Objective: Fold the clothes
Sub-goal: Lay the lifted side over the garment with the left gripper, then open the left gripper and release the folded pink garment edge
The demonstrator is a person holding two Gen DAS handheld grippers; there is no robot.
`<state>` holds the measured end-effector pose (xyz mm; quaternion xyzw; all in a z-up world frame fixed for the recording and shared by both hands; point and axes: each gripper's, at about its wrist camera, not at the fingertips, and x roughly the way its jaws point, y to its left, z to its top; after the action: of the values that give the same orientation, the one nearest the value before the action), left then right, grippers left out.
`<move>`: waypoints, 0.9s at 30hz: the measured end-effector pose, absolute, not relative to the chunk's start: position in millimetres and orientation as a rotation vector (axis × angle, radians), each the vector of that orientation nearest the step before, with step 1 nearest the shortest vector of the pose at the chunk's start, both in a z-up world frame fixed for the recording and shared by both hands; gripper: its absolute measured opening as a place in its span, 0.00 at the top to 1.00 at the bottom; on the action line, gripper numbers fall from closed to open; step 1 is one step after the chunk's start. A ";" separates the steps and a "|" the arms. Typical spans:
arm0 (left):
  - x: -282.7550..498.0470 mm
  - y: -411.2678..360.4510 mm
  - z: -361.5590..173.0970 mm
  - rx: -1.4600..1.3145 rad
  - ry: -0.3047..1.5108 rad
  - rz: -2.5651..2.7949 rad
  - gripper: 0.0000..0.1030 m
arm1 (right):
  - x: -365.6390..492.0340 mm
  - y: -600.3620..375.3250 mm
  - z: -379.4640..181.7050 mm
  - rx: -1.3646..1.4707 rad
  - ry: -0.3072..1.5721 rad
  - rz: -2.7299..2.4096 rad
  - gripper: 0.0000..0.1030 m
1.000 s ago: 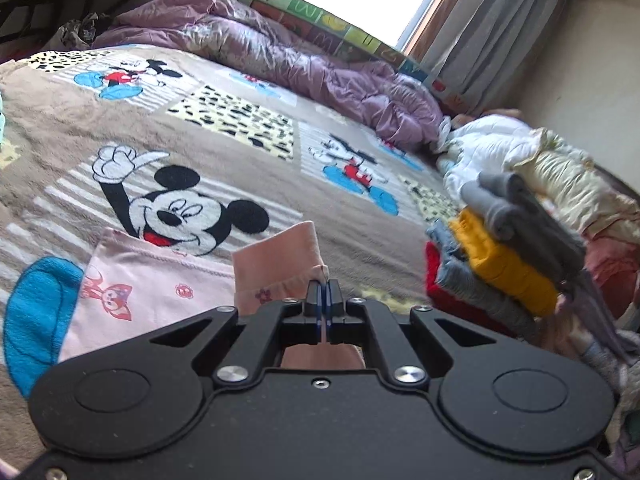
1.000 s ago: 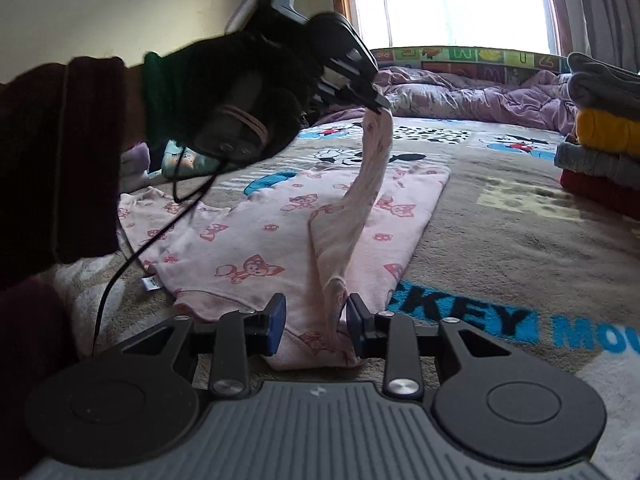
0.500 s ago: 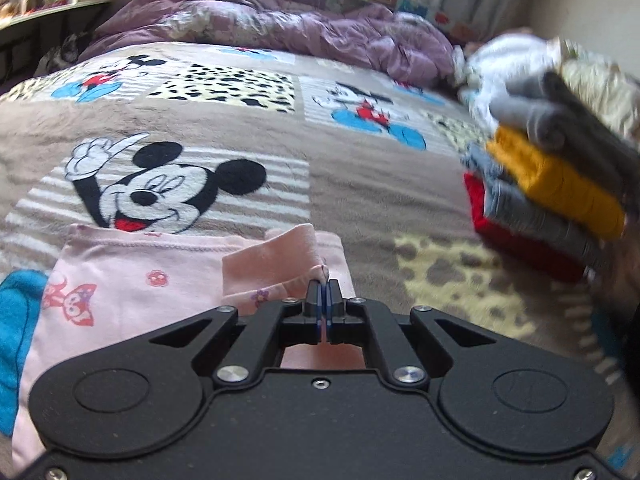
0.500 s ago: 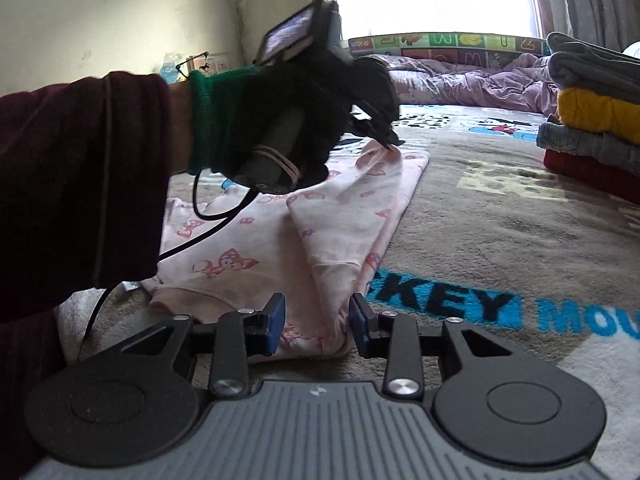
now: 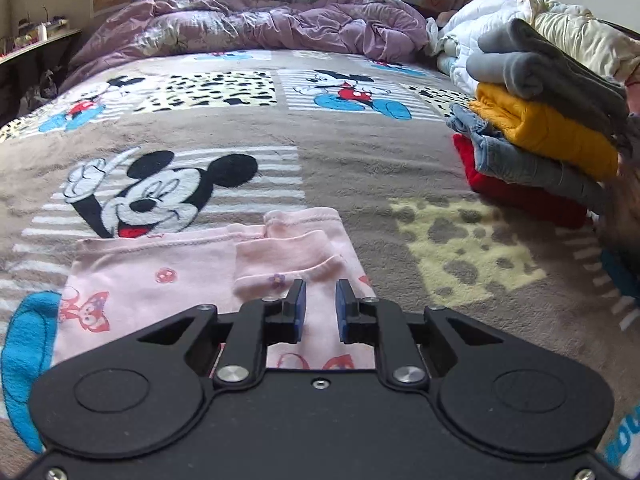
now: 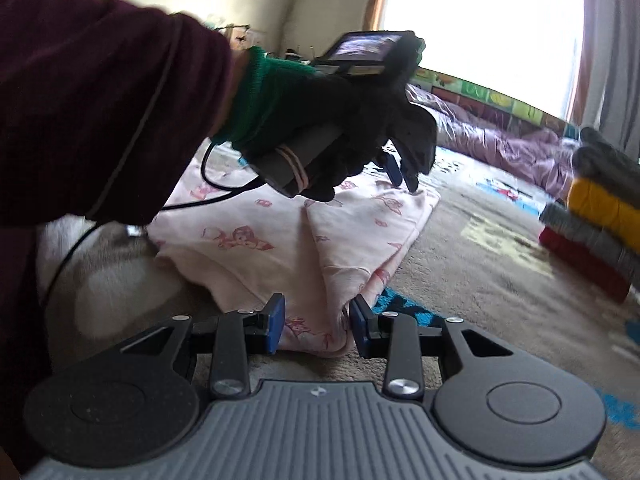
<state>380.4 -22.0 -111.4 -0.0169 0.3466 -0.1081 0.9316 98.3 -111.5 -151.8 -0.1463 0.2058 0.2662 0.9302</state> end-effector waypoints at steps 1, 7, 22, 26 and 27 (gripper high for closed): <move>382.1 -23.8 -111.3 -0.037 0.713 -0.230 0.87 | 97.7 -109.8 -152.4 -0.314 0.421 0.545 0.63; 402.0 -44.7 -120.8 0.033 0.771 -0.217 0.84 | 96.4 -104.9 -153.5 -0.361 0.423 0.553 0.62; 407.8 -58.8 -120.0 0.080 0.754 -0.196 0.98 | 95.9 -103.7 -153.7 -0.363 0.437 0.574 0.61; 396.2 -51.6 -115.3 0.048 0.737 -0.229 0.94 | 95.3 -102.4 -153.9 -0.374 0.441 0.575 0.61; 389.1 -46.7 -110.2 0.037 0.720 -0.228 0.94 | 94.9 -102.9 -153.2 -0.373 0.441 0.572 0.60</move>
<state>389.1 -46.7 -110.2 0.0179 0.3516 -0.1114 0.9293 94.9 -102.9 -153.2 -0.1816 0.2145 0.2782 0.9185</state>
